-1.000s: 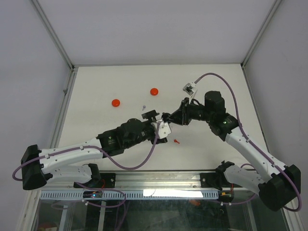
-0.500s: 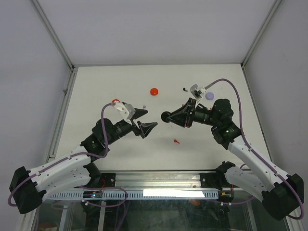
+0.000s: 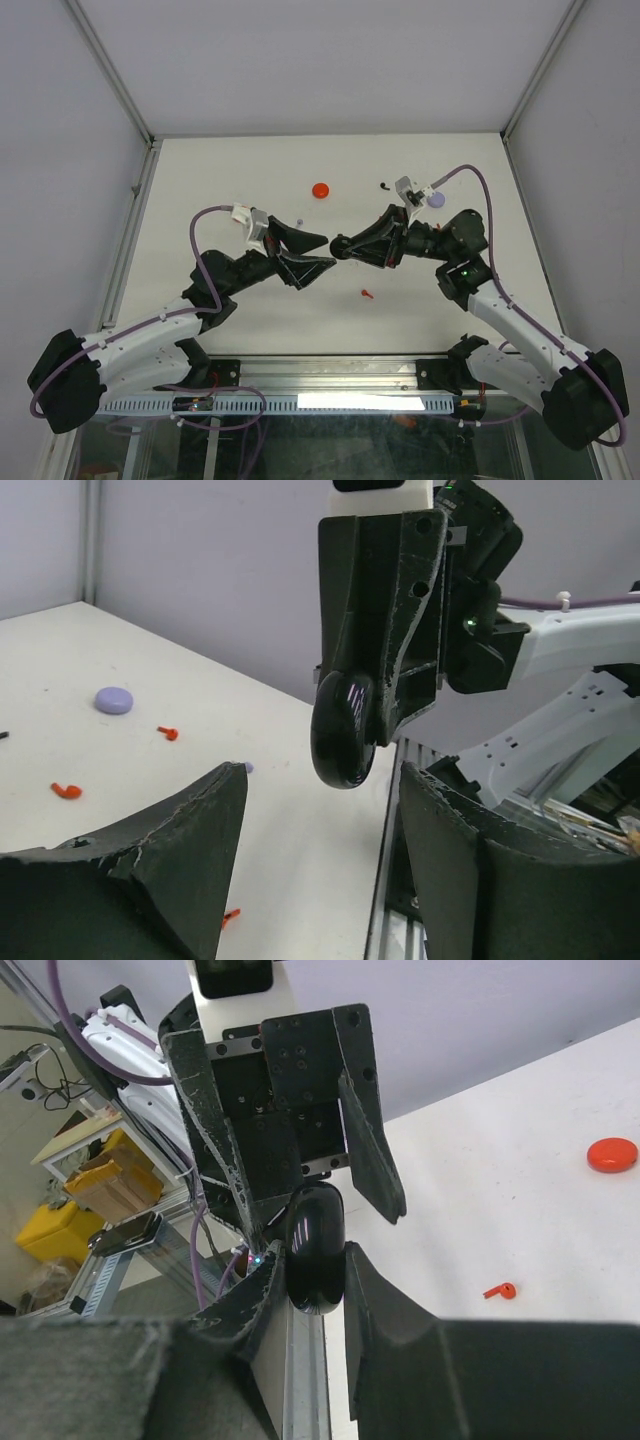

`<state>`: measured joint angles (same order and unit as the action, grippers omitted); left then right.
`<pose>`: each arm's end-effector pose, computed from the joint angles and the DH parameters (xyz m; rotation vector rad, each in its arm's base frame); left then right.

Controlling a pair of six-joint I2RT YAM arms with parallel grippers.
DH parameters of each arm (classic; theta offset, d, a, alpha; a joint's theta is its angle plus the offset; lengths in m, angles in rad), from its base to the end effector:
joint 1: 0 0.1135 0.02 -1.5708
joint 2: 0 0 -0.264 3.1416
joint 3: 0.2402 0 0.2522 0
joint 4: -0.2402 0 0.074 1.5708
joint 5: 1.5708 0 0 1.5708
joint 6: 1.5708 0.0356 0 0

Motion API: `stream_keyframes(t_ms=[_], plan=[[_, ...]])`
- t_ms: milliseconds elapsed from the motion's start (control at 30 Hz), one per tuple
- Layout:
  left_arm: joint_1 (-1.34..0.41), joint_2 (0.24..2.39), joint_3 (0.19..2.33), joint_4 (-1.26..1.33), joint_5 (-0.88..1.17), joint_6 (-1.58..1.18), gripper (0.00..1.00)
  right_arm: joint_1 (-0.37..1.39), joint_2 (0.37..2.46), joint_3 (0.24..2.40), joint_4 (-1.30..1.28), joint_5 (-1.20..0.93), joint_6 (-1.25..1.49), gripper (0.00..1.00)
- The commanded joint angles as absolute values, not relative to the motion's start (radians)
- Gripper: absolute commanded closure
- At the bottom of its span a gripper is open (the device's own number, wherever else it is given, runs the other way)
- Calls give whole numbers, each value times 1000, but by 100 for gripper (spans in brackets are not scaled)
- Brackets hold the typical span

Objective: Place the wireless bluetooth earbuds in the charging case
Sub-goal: Pick up the charging case at the center of the board.

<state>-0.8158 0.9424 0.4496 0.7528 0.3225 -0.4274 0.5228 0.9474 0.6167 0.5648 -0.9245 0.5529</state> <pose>0.1378 -0.1630 0.2917 0.5635 1.3227 -1.2515 0.1677 0.1294 0.3272 -0.8402 1.3770 1.4689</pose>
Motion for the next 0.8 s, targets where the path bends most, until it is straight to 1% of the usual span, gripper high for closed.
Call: stream_keyframes(t_ms=[0,200,333,567,600,733,767], plan=[[-805,982,457,928,412,-513,41,532,965,619,699,-968,595,100],[-807,1023,473,933,442,-533,61,540,973,617,706,-973,594,100],[-807,1025,473,943,445,-542,65,545,982,617,700,-988,591,100],[-807,1038,480,969,472,-579,65,557,983,609,672,-981,566,100],[-807,1040,481,965,473,-580,68,558,983,609,672,-981,565,100],[-807,1047,483,957,474,-577,85,565,983,618,657,-982,554,100],[-807,1047,485,951,475,-576,89,566,982,621,644,-982,543,98]])
